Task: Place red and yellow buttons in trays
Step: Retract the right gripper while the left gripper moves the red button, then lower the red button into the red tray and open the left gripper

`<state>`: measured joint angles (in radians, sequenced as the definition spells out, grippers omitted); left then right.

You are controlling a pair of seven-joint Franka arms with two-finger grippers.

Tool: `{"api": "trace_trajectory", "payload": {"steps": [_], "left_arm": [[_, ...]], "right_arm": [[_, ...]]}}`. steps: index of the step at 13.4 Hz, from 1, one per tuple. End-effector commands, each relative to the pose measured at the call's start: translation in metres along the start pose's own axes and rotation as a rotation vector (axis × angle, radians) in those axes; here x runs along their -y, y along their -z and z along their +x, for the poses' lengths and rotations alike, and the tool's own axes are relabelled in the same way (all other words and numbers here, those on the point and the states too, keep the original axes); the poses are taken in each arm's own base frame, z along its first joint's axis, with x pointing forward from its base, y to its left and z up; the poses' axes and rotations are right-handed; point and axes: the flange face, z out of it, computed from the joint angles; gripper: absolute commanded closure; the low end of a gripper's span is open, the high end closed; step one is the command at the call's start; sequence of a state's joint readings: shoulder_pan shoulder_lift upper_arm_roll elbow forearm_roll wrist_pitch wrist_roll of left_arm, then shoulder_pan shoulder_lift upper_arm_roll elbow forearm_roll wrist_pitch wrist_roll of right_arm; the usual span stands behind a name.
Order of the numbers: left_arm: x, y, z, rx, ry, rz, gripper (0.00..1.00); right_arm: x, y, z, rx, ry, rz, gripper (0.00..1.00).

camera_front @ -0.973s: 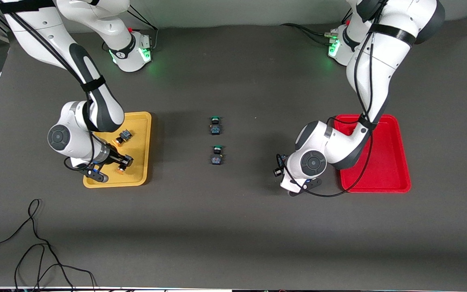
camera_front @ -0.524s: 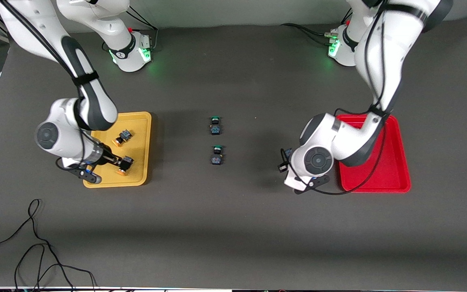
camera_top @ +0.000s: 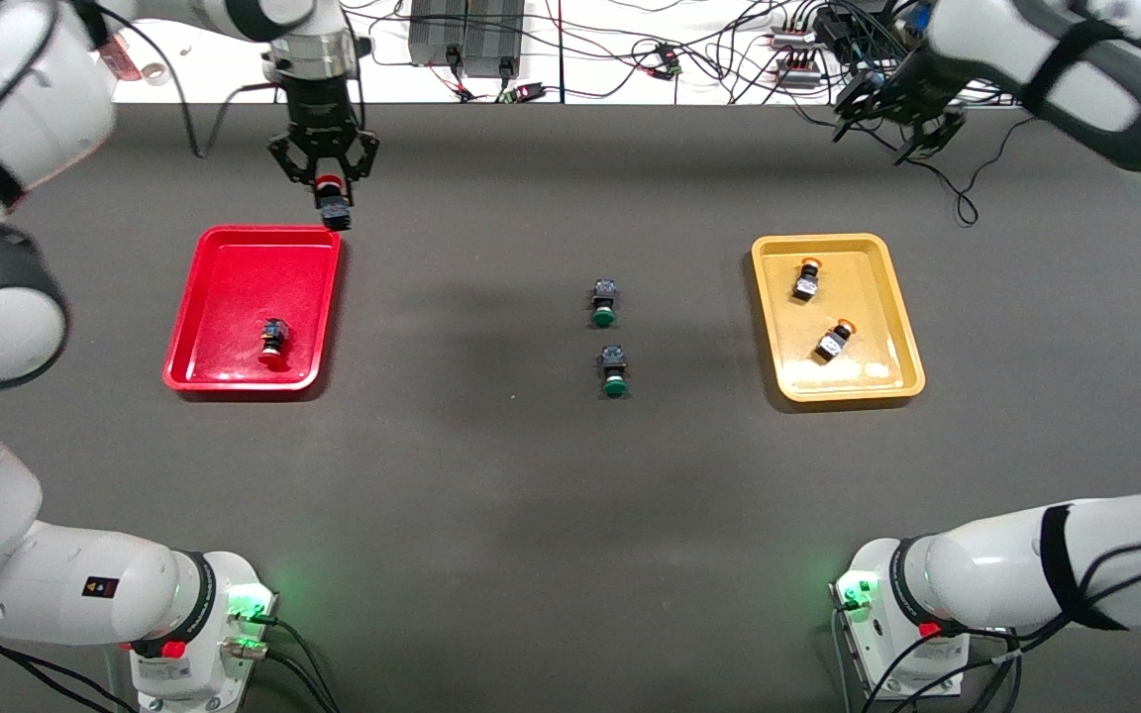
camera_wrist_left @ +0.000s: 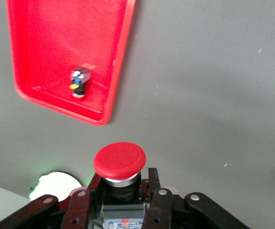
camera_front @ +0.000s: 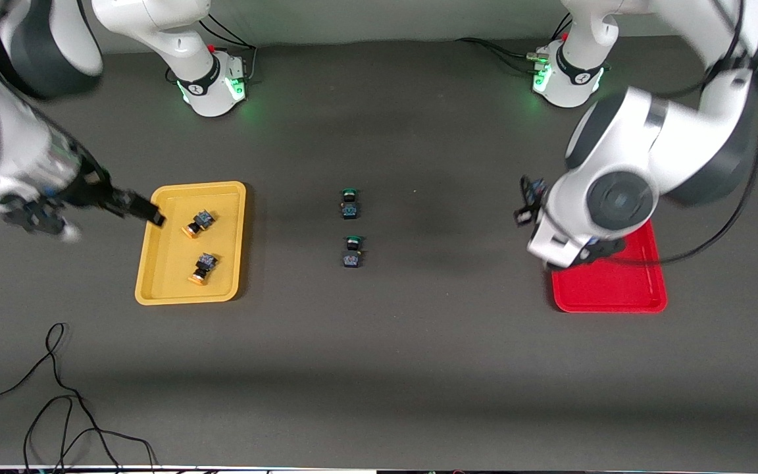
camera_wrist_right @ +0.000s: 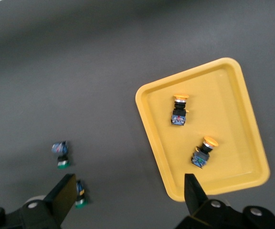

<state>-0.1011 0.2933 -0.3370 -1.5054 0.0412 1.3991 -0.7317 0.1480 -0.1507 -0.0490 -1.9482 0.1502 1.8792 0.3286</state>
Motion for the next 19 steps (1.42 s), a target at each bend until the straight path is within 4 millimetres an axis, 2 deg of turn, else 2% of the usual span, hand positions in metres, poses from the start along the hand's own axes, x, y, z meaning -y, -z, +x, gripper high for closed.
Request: {"api": "trace_trajectory", "payload": {"steps": [1,2,4,6,7,9,11,13,14,16,18,19], "left_arm": [[0.06,-0.02,-0.044,-0.046,-0.058,0.009,0.99],[0.088,-0.026,-0.043,-0.061,-0.107,-0.002,0.98],[0.146,-0.03,-0.015,-0.033,-0.178,-0.048,0.96],[0.193,-0.041,0.014,-0.029,-0.251,-0.072,0.94],[0.216,-0.057,0.03,-0.029,-0.273,-0.09,0.94],[0.242,-0.101,0.075,-0.035,-0.325,-0.096,0.95],[0.241,-0.153,0.122,-0.041,-0.359,-0.112,0.94],[0.225,-0.211,0.16,-0.057,-0.381,-0.14,0.94],[0.217,-0.233,0.173,-0.068,-0.383,-0.158,0.94],[0.206,-0.264,0.186,-0.074,-0.376,-0.184,0.92],[0.203,-0.272,0.188,-0.069,-0.38,-0.188,0.7],[0.203,-0.272,0.188,-0.068,-0.38,-0.188,0.55]], "right_arm": [[-0.017,0.052,-0.034,-0.05,0.147,-0.016,0.0],[-0.02,0.064,-0.041,-0.069,0.202,-0.04,0.0],[-0.029,0.078,-0.041,-0.091,0.26,-0.076,0.0],[-0.028,0.082,-0.038,-0.067,0.266,-0.081,0.0],[-0.026,0.078,-0.037,-0.056,0.268,-0.085,0.0],[-0.025,0.074,-0.035,-0.049,0.263,-0.088,0.0],[-0.024,0.07,-0.033,-0.041,0.264,-0.09,0.0],[-0.024,0.067,-0.031,-0.036,0.266,-0.091,0.0],[-0.023,0.064,-0.03,-0.032,0.266,-0.092,0.0],[-0.022,0.062,-0.029,-0.03,0.268,-0.092,0.0],[-0.022,0.062,-0.029,-0.03,0.276,-0.092,0.0],[-0.023,0.063,-0.029,-0.03,0.275,-0.092,0.0]]}}
